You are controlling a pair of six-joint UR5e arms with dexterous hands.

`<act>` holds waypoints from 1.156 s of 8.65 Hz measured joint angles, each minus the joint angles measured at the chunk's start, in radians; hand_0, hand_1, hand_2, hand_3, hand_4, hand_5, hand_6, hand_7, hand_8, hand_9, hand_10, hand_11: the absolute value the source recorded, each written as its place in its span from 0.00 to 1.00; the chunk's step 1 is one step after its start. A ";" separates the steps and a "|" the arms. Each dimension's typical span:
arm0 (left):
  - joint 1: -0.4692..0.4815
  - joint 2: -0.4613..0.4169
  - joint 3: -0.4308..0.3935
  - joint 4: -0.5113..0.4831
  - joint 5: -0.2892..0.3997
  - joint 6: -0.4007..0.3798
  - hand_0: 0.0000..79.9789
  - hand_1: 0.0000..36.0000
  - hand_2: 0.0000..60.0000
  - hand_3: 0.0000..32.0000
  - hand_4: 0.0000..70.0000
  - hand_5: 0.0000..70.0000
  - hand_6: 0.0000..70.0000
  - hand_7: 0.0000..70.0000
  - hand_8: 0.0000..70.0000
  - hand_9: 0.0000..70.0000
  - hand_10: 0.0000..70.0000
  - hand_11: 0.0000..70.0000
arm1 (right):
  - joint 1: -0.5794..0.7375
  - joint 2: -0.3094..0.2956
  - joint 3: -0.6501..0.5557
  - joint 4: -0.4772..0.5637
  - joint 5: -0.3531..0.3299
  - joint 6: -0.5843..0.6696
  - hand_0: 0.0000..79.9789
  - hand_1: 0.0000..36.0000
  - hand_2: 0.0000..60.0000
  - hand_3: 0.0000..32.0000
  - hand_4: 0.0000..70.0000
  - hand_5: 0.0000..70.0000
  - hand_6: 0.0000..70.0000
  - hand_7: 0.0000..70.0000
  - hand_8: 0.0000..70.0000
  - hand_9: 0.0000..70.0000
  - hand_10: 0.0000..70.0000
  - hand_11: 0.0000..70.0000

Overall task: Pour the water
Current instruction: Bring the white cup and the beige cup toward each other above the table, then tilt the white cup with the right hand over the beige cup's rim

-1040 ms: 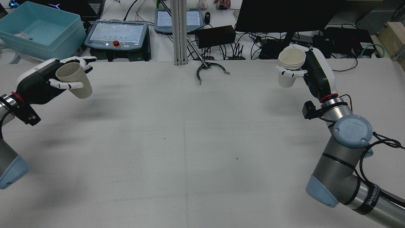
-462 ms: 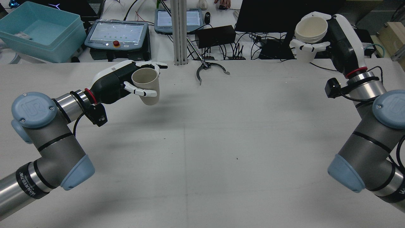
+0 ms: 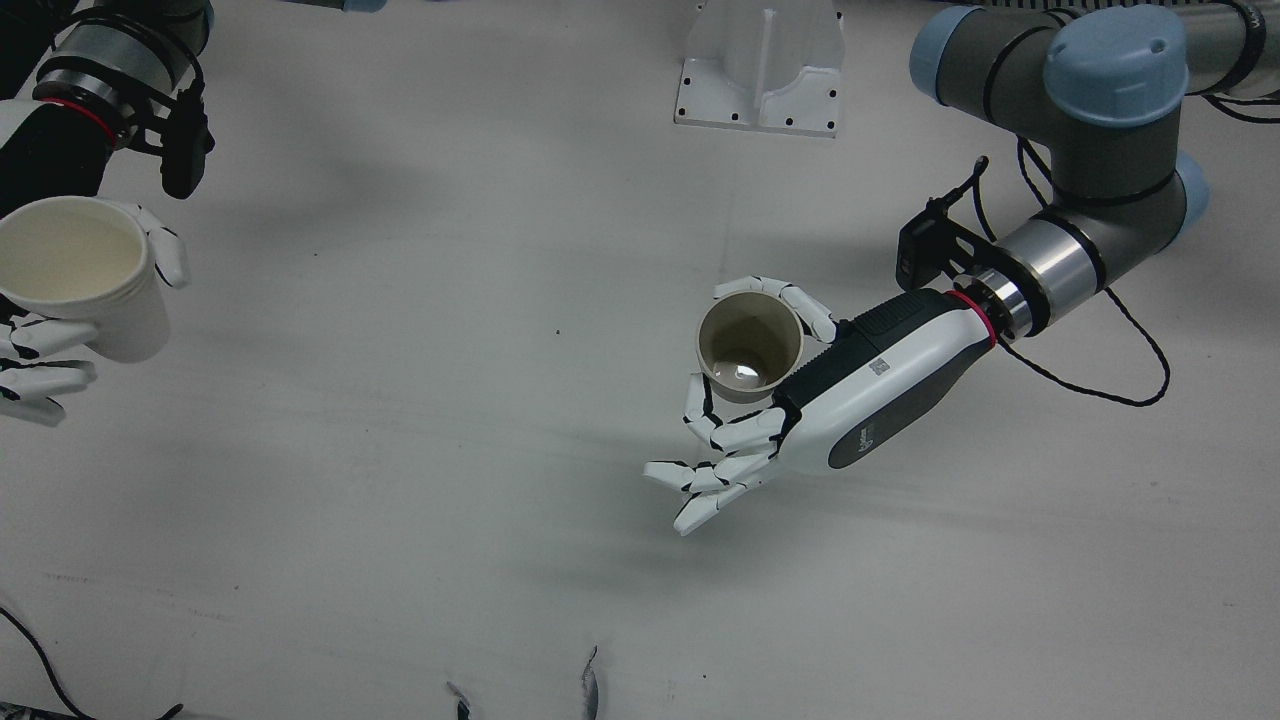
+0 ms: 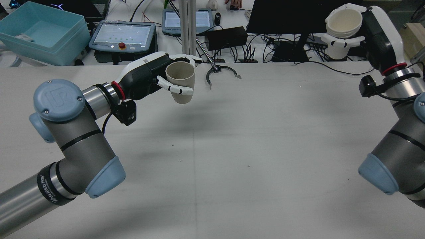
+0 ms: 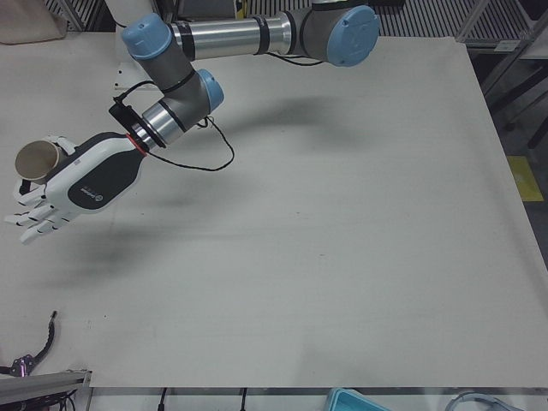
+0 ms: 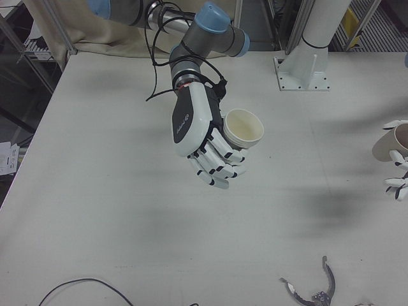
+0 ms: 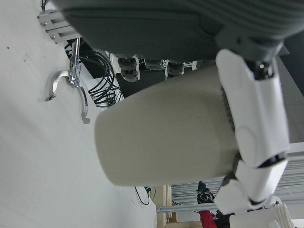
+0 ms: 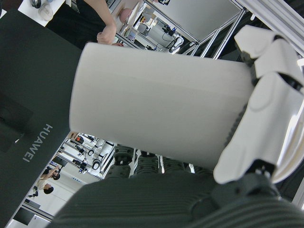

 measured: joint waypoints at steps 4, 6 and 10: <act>0.004 -0.097 0.012 0.028 -0.004 0.026 0.60 1.00 1.00 0.00 0.39 1.00 0.06 0.39 0.00 0.06 0.08 0.15 | 0.027 0.060 0.003 0.003 -0.015 -0.163 0.66 0.88 1.00 0.00 0.27 1.00 0.60 0.65 0.54 0.72 0.32 0.51; 0.057 -0.117 0.054 0.007 -0.013 0.052 0.60 1.00 1.00 0.00 0.39 1.00 0.07 0.40 0.00 0.06 0.08 0.15 | 0.020 0.113 0.006 0.003 -0.017 -0.267 0.69 1.00 1.00 0.00 0.28 1.00 0.61 0.66 0.53 0.70 0.31 0.49; 0.144 -0.166 0.205 -0.111 -0.053 0.091 0.59 1.00 1.00 0.00 0.40 1.00 0.07 0.39 0.00 0.06 0.08 0.15 | -0.086 0.150 0.147 -0.006 -0.071 -0.590 0.67 1.00 1.00 0.00 0.29 1.00 0.61 0.65 0.53 0.70 0.32 0.51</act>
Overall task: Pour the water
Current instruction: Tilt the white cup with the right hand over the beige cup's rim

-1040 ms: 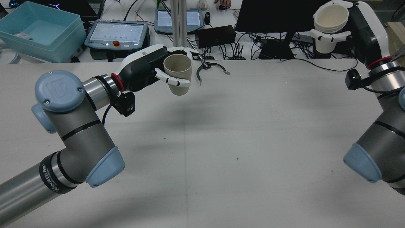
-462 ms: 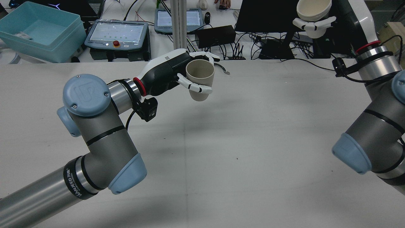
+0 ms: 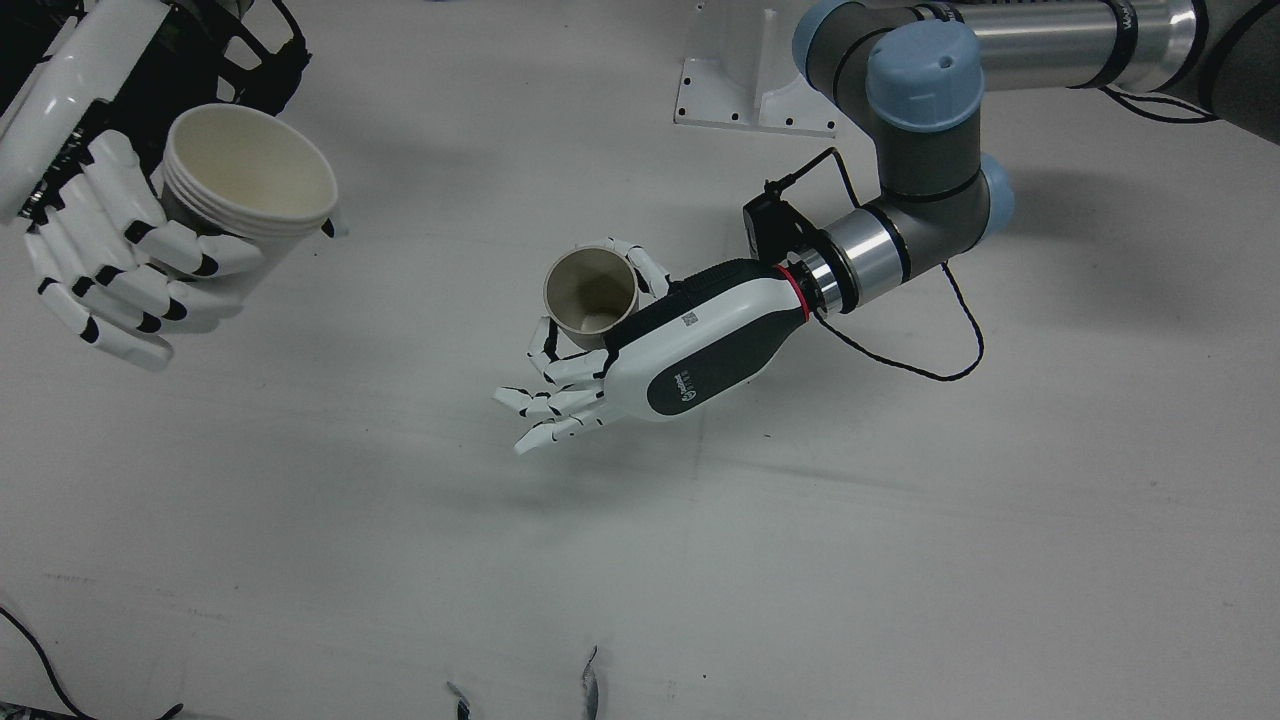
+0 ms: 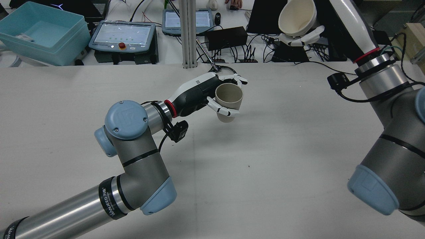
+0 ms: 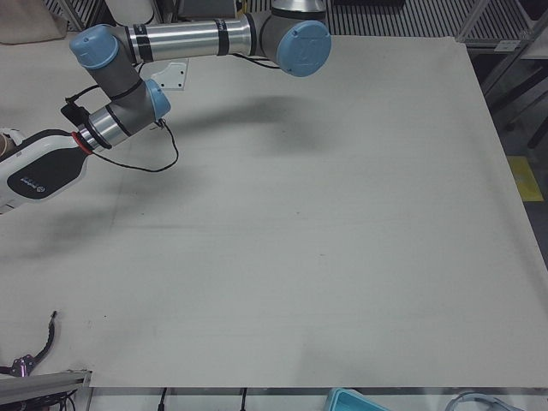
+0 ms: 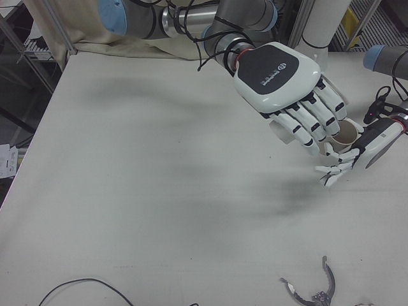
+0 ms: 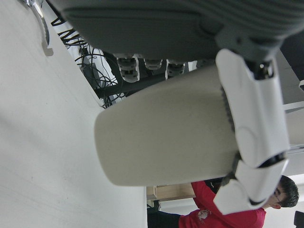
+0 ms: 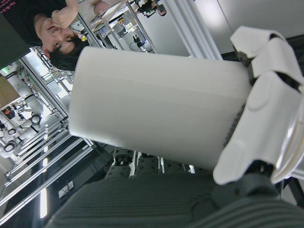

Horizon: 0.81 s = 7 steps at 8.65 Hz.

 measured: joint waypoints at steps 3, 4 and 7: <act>-0.006 -0.004 0.011 -0.016 -0.007 0.001 0.60 1.00 1.00 0.00 0.41 1.00 0.08 0.39 0.00 0.06 0.08 0.15 | -0.163 0.009 0.000 0.003 0.004 -0.260 0.67 1.00 1.00 0.00 0.30 1.00 0.61 0.66 0.53 0.70 0.34 0.53; -0.013 -0.004 0.011 -0.019 -0.008 0.000 0.60 1.00 1.00 0.00 0.41 1.00 0.07 0.38 0.00 0.06 0.08 0.15 | -0.185 0.024 -0.022 0.003 0.002 -0.299 0.68 1.00 1.00 0.00 0.31 1.00 0.61 0.66 0.53 0.70 0.34 0.53; -0.028 -0.005 0.008 -0.026 -0.007 -0.001 0.60 1.00 1.00 0.00 0.40 1.00 0.06 0.37 0.00 0.05 0.07 0.14 | -0.206 0.103 -0.119 0.004 -0.005 -0.328 0.68 1.00 1.00 0.00 0.31 1.00 0.60 0.64 0.52 0.69 0.34 0.53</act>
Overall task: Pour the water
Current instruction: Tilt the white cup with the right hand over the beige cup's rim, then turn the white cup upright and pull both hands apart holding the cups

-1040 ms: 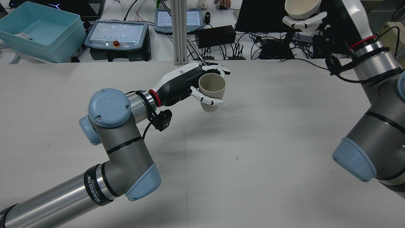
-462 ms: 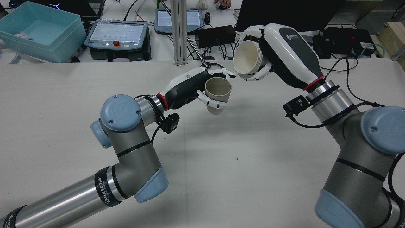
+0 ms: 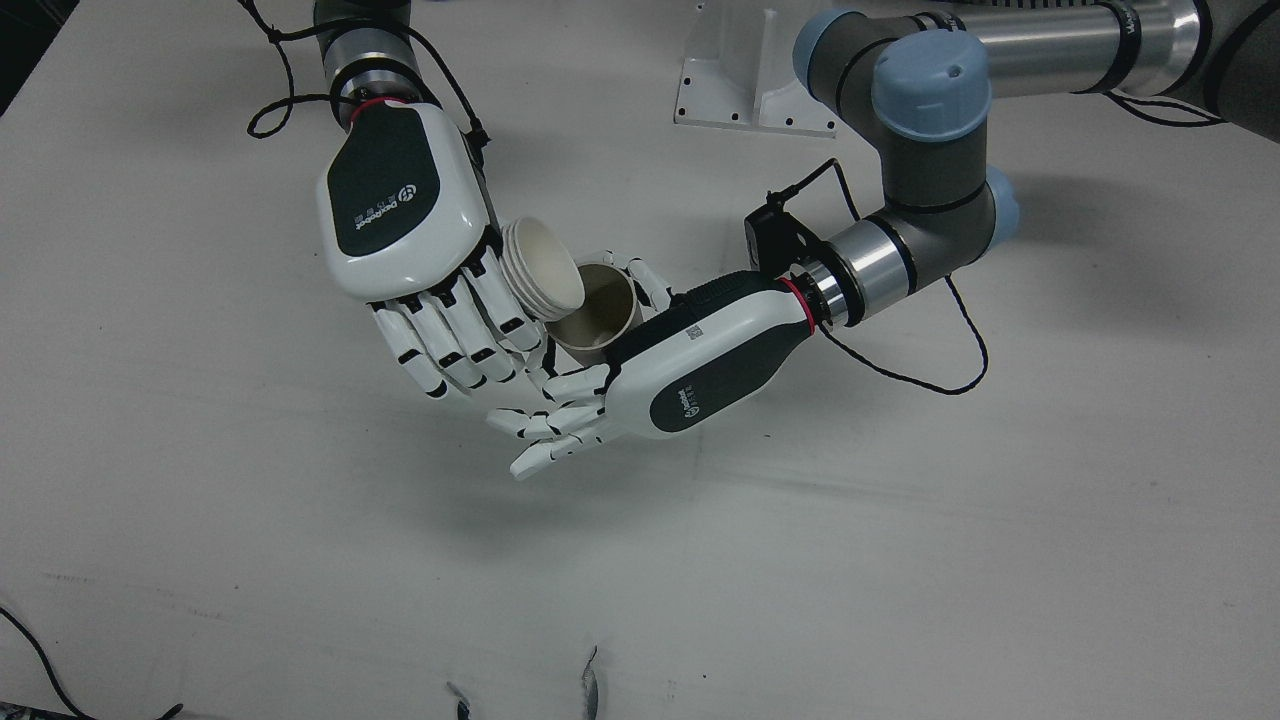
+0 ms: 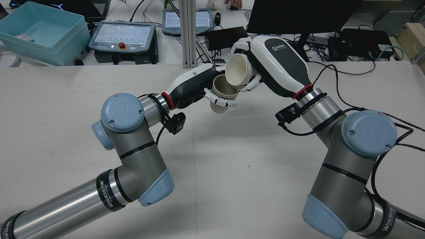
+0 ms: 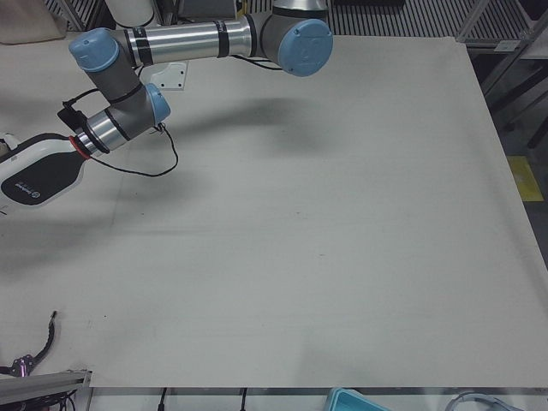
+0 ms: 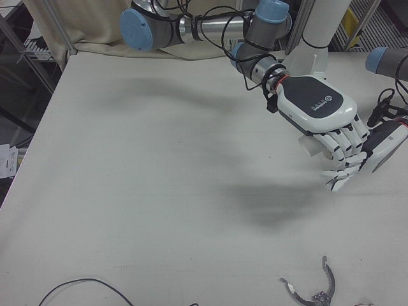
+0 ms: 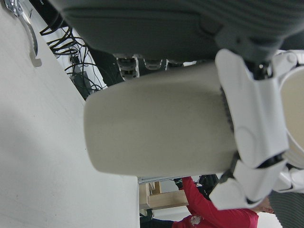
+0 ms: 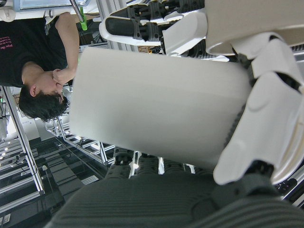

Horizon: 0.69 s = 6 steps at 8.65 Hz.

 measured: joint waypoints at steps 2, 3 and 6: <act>-0.012 0.001 -0.004 -0.001 0.003 -0.001 0.60 1.00 1.00 0.00 0.40 1.00 0.05 0.37 0.00 0.05 0.07 0.14 | 0.007 0.022 -0.002 -0.001 0.009 -0.001 0.68 0.97 1.00 0.00 0.33 1.00 0.60 0.63 0.51 0.67 0.33 0.52; -0.032 0.003 -0.010 0.000 0.011 -0.002 0.60 1.00 1.00 0.00 0.39 1.00 0.05 0.37 0.00 0.05 0.07 0.14 | 0.029 0.022 0.020 -0.002 0.016 0.005 0.68 0.97 1.00 0.00 0.32 1.00 0.60 0.62 0.50 0.67 0.33 0.51; -0.121 0.018 -0.052 0.016 0.051 -0.007 0.60 1.00 1.00 0.00 0.39 1.00 0.05 0.36 0.00 0.05 0.08 0.15 | 0.146 -0.072 0.068 -0.007 0.079 0.230 0.69 0.96 1.00 0.00 0.30 1.00 0.59 0.60 0.50 0.66 0.32 0.50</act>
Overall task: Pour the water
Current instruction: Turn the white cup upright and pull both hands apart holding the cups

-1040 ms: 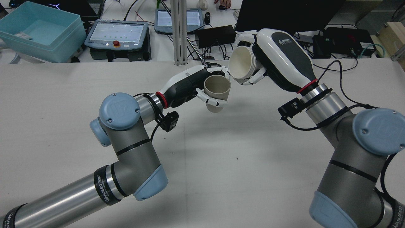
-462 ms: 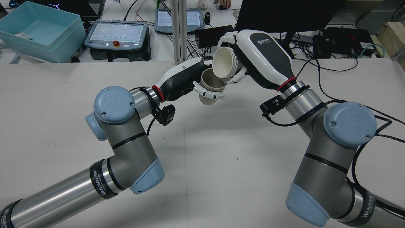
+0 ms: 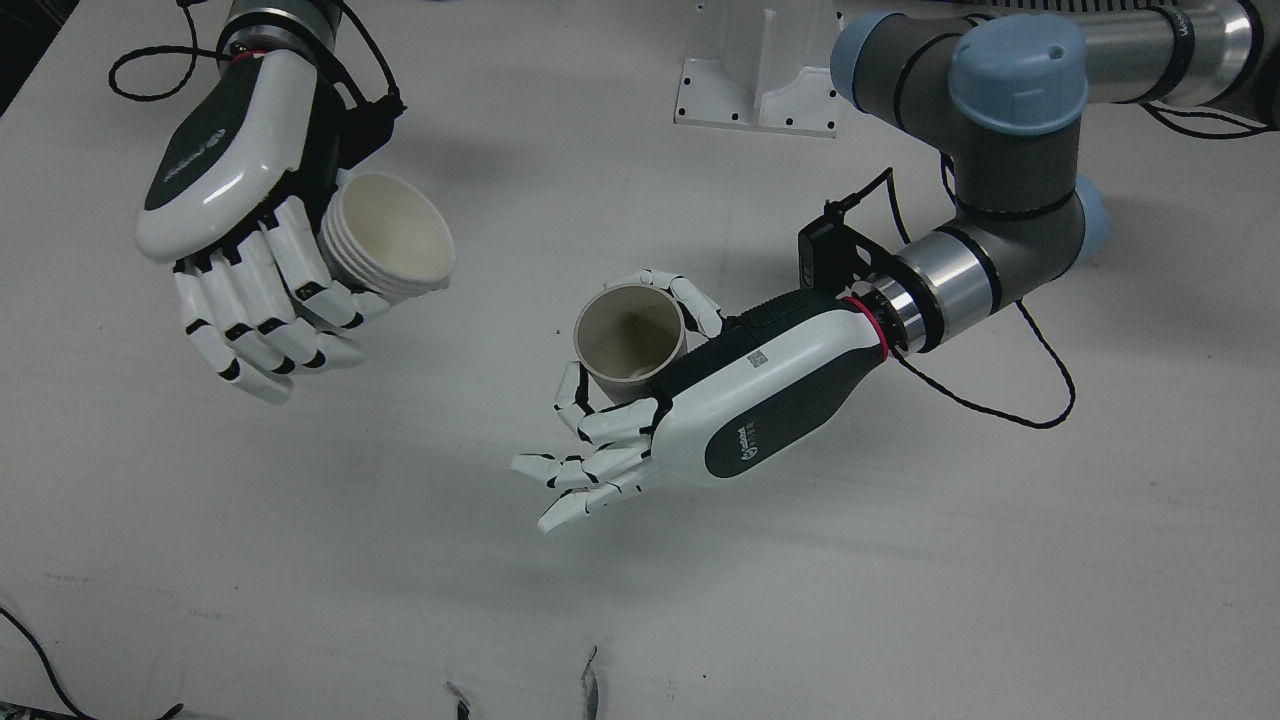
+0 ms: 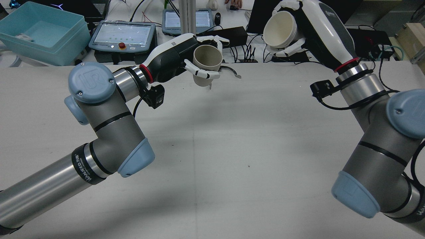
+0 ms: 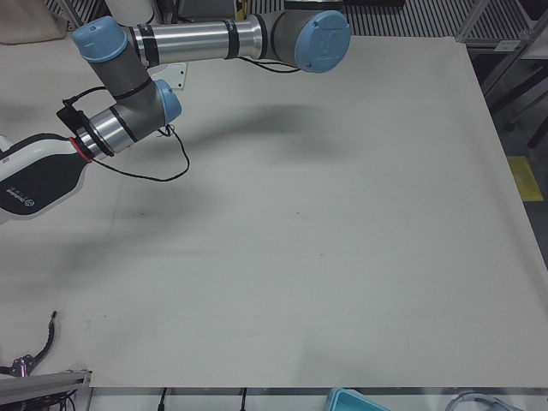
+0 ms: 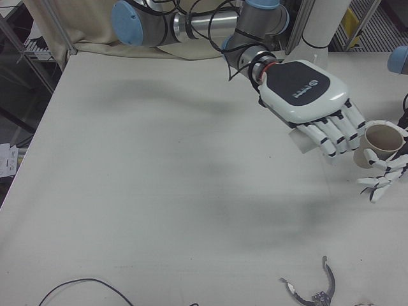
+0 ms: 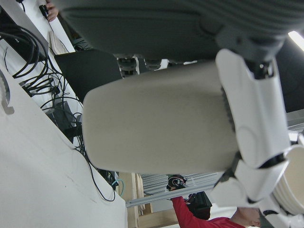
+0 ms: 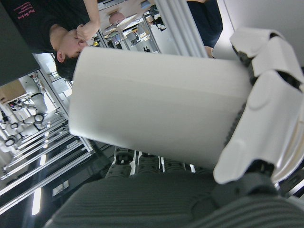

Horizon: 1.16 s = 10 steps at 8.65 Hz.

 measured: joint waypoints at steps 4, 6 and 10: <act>-0.113 0.107 -0.015 0.007 0.004 -0.073 0.60 1.00 1.00 0.00 0.38 1.00 0.04 0.36 0.00 0.05 0.08 0.15 | 0.151 -0.140 -0.034 -0.001 0.033 0.436 0.68 0.85 1.00 0.00 0.28 1.00 0.56 0.57 0.51 0.68 0.33 0.52; -0.171 0.200 -0.015 -0.019 -0.001 -0.124 0.60 1.00 1.00 0.00 0.39 1.00 0.05 0.37 0.00 0.05 0.08 0.16 | 0.176 -0.168 -0.163 0.009 0.033 0.694 0.65 0.71 1.00 0.00 0.28 1.00 0.55 0.56 0.55 0.72 0.38 0.58; -0.289 0.517 -0.005 -0.200 -0.039 -0.188 0.60 1.00 1.00 0.00 0.39 1.00 0.05 0.36 0.00 0.05 0.09 0.16 | 0.162 -0.181 -0.439 0.153 0.049 0.864 0.66 0.71 1.00 0.00 0.31 1.00 0.60 0.60 0.57 0.74 0.38 0.58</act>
